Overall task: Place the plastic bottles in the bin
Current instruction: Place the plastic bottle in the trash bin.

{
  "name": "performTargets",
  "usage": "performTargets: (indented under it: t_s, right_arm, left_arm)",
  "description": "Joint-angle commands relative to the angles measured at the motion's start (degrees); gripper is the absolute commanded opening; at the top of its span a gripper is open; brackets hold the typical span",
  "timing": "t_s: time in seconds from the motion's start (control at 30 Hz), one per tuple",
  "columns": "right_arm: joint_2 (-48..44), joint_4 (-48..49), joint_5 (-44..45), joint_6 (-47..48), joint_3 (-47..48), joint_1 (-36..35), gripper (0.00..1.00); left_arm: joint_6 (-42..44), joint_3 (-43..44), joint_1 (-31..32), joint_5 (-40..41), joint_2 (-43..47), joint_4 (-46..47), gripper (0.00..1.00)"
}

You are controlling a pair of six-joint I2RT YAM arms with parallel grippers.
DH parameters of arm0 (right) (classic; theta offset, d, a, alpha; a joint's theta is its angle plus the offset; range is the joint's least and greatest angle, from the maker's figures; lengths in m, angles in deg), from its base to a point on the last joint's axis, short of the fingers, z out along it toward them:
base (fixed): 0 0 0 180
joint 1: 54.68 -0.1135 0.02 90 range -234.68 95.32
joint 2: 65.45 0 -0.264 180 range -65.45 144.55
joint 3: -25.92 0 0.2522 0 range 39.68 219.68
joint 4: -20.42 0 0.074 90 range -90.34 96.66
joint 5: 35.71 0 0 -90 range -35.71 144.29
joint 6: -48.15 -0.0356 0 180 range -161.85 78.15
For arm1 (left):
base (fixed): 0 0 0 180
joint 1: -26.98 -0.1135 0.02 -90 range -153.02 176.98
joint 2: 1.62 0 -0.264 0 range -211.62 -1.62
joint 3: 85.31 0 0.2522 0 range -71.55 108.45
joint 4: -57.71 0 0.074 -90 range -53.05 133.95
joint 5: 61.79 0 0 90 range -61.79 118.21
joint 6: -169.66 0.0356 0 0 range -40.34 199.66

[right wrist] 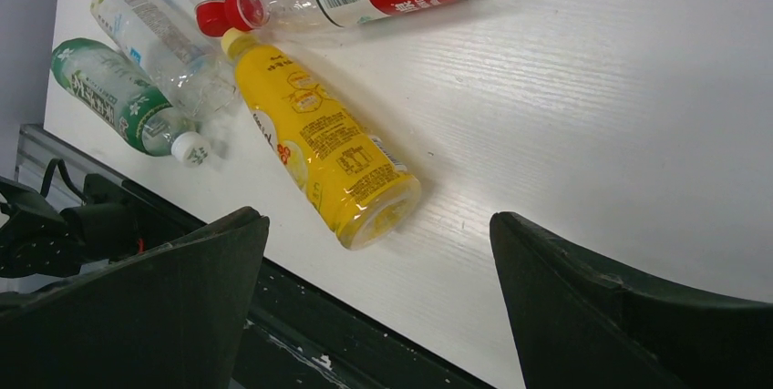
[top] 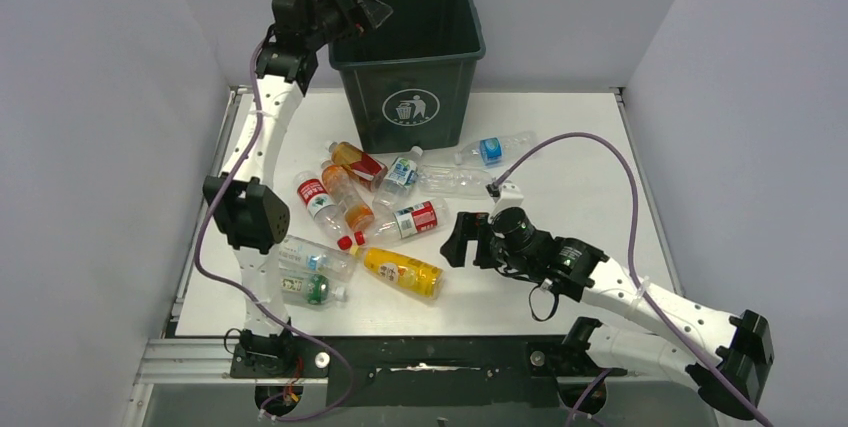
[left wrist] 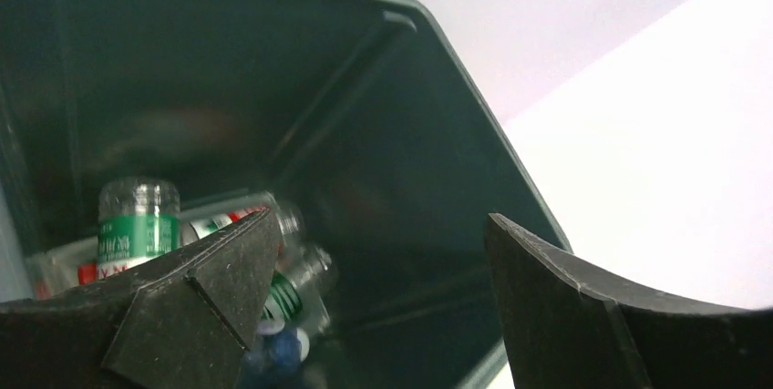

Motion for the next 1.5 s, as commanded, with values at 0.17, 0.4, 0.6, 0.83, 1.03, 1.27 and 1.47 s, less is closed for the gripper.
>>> performTargets:
  t_s: [0.17, 0.4, 0.6, 0.83, 1.03, 1.27, 1.47]
  right_arm:
    - [5.53, 7.51, -3.13, 2.48, 0.48, -1.28, 0.98]
    - [9.00, 10.86, -4.69, 3.77, 0.13, -3.10, 0.98]
    - [11.47, 12.14, -5.32, 4.43, 0.67, -4.04, 0.98]
    - [12.79, 13.03, -5.50, 4.29, 0.67, -5.03, 0.98]
    - [13.51, 13.01, -5.32, 4.26, 1.12, -5.62, 0.98]
    - [14.08, 12.99, -5.19, 4.26, 1.27, -6.04, 0.98]
    - [14.82, 13.25, -5.52, 4.75, 1.52, -6.03, 0.98]
  left_arm:
    - [-4.62, -29.87, 3.23, -1.03, 26.50, 8.60, 0.83]
    - [-4.46, -45.71, 6.30, 0.69, 40.05, 5.88, 0.84]
    - [-4.46, -52.95, 8.66, 0.70, 46.28, 2.28, 0.84]
    - [-4.53, -59.21, 10.04, 1.25, 50.48, 0.59, 0.84]
    - [-5.36, -62.12, 10.37, 1.08, 51.86, 1.12, 0.84]
    - [-5.28, -62.33, 10.66, 0.97, 51.80, 1.08, 0.84]
    - [-5.29, -62.58, 10.66, 0.89, 51.54, 0.87, 0.84]
